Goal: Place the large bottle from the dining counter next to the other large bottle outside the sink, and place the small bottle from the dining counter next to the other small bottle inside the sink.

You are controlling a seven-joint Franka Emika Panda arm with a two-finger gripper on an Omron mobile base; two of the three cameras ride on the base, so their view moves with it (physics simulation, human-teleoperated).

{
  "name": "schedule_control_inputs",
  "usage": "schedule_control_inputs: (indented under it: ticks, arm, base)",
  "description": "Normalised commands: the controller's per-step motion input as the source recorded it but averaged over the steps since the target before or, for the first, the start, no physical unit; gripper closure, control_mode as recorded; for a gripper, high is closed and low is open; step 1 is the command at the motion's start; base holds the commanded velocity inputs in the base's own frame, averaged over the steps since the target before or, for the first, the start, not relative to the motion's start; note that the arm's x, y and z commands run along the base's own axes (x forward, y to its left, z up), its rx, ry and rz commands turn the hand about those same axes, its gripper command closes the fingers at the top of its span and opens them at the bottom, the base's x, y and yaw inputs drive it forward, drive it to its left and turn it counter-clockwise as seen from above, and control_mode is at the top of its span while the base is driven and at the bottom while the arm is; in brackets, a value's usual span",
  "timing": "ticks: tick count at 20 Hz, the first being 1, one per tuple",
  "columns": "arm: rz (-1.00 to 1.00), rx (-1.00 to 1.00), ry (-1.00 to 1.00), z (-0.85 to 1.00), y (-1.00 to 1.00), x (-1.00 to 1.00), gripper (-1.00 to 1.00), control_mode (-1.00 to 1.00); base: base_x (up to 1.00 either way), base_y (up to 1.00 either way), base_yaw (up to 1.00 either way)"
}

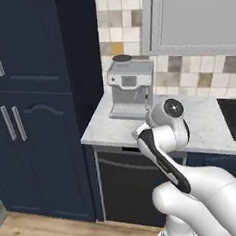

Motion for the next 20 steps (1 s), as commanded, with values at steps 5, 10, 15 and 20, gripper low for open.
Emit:
schedule_control_inputs:
  ticks: [5, 10, 15, 20]
  arm:
    - [0.0, 0.0, 0.0, 0.0, 0.0, 0.0, -1.0, 1.0]
    - [0.0, 0.0, 0.0, 0.0, 0.0, 0.0, -1.0, 1.0]
    - [0.0, 0.0, 0.0, 0.0, 0.0, 0.0, -1.0, 1.0]
    - [0.0, 0.0, 0.0, 0.0, 0.0, 0.0, -1.0, 1.0]
  base:
    - [-0.04, 0.44, 0.56]
    - [0.0, 0.46, 0.61]
    - [0.31, 0.69, 0.55]
    - [0.77, 0.84, 0.45]
